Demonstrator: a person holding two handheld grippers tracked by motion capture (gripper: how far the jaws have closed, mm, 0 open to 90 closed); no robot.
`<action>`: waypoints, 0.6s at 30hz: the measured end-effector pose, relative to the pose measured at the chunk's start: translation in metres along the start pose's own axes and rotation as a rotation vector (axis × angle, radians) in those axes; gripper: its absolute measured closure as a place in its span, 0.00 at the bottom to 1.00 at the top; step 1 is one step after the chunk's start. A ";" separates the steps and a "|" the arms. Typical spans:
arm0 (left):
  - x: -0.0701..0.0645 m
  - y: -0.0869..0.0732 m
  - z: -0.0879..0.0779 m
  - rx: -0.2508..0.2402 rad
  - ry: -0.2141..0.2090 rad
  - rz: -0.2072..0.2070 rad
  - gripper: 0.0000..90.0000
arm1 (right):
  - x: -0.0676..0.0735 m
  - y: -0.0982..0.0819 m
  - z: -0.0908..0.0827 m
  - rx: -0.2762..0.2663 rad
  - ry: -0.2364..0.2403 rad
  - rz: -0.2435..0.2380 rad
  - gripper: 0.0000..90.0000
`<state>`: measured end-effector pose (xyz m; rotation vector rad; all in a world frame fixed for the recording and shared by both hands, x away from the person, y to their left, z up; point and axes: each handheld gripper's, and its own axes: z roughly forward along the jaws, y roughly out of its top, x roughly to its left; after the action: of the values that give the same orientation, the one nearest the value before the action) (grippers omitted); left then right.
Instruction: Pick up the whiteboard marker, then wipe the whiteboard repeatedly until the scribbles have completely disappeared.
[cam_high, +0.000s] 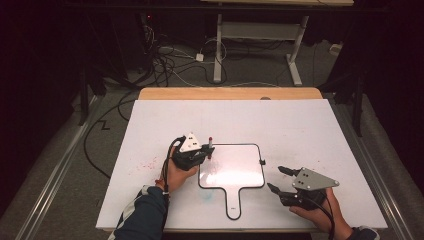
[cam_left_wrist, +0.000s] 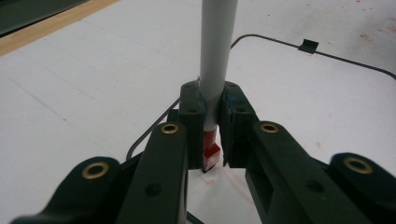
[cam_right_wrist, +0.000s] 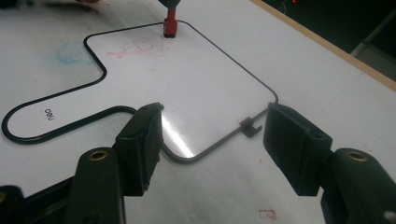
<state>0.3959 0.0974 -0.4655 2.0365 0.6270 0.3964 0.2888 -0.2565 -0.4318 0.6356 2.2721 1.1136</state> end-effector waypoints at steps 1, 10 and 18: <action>-0.002 0.001 0.000 0.001 -0.006 0.003 0.88 | 0.000 0.000 0.000 -0.004 0.002 0.000 0.43; -0.027 0.006 0.007 0.002 -0.078 0.058 0.88 | 0.000 0.000 0.000 -0.005 0.004 -0.005 0.43; -0.027 0.008 0.007 0.013 -0.074 0.086 0.88 | 0.001 -0.002 -0.001 0.003 0.002 -0.012 0.43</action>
<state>0.3801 0.0735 -0.4631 2.0856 0.5000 0.3666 0.2870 -0.2573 -0.4331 0.6213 2.2769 1.1053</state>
